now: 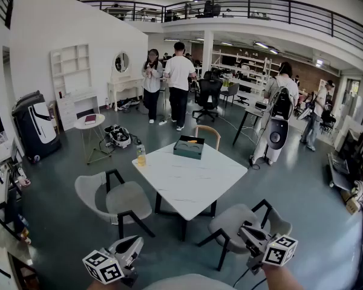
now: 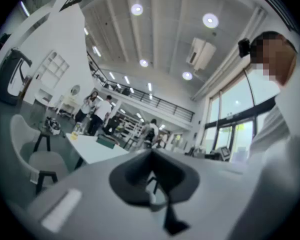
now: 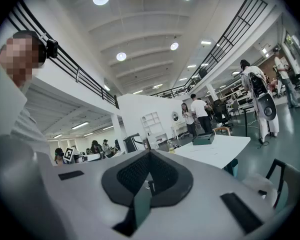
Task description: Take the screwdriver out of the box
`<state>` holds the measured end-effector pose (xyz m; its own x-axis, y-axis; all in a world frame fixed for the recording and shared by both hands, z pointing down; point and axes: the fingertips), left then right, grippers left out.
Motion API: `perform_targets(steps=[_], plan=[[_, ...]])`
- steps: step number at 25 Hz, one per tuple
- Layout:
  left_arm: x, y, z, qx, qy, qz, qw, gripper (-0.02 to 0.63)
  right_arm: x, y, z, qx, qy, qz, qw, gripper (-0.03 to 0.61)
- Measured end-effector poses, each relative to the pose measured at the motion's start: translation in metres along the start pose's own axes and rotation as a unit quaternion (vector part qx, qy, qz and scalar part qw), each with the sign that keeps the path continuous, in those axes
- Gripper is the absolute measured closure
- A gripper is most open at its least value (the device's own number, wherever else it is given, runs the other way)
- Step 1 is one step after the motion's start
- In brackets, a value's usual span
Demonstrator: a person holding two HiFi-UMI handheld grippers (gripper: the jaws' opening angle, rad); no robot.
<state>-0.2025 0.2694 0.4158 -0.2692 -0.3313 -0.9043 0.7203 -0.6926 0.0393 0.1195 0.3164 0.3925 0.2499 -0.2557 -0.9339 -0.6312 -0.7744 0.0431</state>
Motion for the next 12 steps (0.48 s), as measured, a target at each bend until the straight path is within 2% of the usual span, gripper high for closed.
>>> perform_targets(steps=[12], plan=[[-0.005, 0.017, -0.018, 0.004, 0.001, -0.011, 0.9999, 0.611, 0.002, -0.011, -0.018, 0.009, -0.007, 0.003, 1.0, 0.572]])
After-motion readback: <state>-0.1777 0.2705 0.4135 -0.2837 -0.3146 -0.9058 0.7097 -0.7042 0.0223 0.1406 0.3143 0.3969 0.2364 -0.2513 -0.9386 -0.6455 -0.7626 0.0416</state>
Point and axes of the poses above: the fingertips, and each gripper's own axes: y forward along the fingers, z to its left, x out of its top, and after that the axes turned 9 degrees about x, right-handed
